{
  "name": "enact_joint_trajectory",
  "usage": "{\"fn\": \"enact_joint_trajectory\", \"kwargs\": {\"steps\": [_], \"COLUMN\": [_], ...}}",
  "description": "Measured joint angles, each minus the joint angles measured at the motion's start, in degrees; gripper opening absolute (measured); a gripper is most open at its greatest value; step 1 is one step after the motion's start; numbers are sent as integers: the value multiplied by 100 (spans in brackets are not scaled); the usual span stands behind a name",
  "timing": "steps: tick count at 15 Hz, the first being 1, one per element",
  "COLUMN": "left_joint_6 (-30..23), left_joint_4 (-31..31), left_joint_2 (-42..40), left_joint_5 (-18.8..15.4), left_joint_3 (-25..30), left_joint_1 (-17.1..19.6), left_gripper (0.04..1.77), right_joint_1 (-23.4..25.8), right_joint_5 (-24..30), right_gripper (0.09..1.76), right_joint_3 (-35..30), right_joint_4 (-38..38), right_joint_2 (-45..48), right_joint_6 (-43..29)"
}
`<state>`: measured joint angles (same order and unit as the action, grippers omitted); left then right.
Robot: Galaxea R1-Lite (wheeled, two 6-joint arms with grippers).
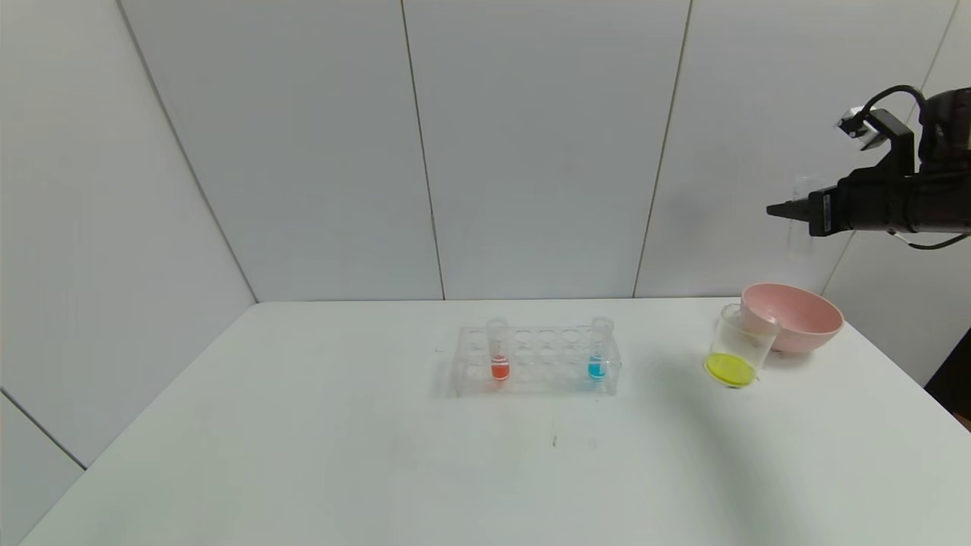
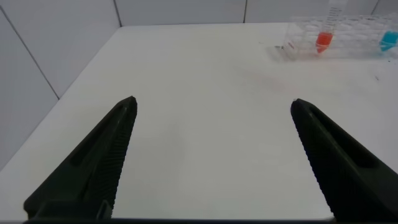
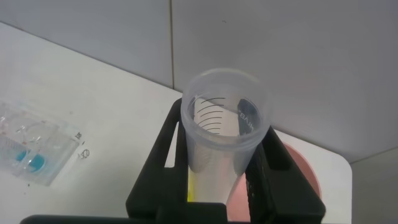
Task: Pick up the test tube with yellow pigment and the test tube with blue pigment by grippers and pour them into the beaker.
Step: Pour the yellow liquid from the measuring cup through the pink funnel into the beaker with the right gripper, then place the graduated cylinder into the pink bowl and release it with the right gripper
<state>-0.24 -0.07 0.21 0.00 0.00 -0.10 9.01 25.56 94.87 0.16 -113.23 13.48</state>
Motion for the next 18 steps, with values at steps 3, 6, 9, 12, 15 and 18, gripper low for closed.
{"fn": "enact_joint_trajectory", "kwargs": {"steps": [3,6,9,12,15,18], "left_joint_6": [2,0,0,0,2,0], "left_joint_4": [0,0,0,2,0,0], "left_joint_2": [0,0,0,0,0,0], "left_joint_5": [0,0,-5,-2,-2,-2], "left_joint_3": [0,0,0,0,0,0], "left_joint_1": [0,0,0,0,0,0], "left_gripper": [176,176,176,176,176,176], "right_joint_1": [140,380,859,1176,1196,1124], "right_joint_5": [2,9,99,299,288,273], "right_gripper": [58,58,58,58,58,58], "right_joint_3": [-1513,-3059,-4264,-4656,-4346,-3572], "right_joint_4": [-1469,-2911,-4102,-4590,-4712,-4729], "right_joint_2": [372,887,1240,1146,747,38], "right_joint_6": [-256,-579,-667,-675,-684,-785]}}
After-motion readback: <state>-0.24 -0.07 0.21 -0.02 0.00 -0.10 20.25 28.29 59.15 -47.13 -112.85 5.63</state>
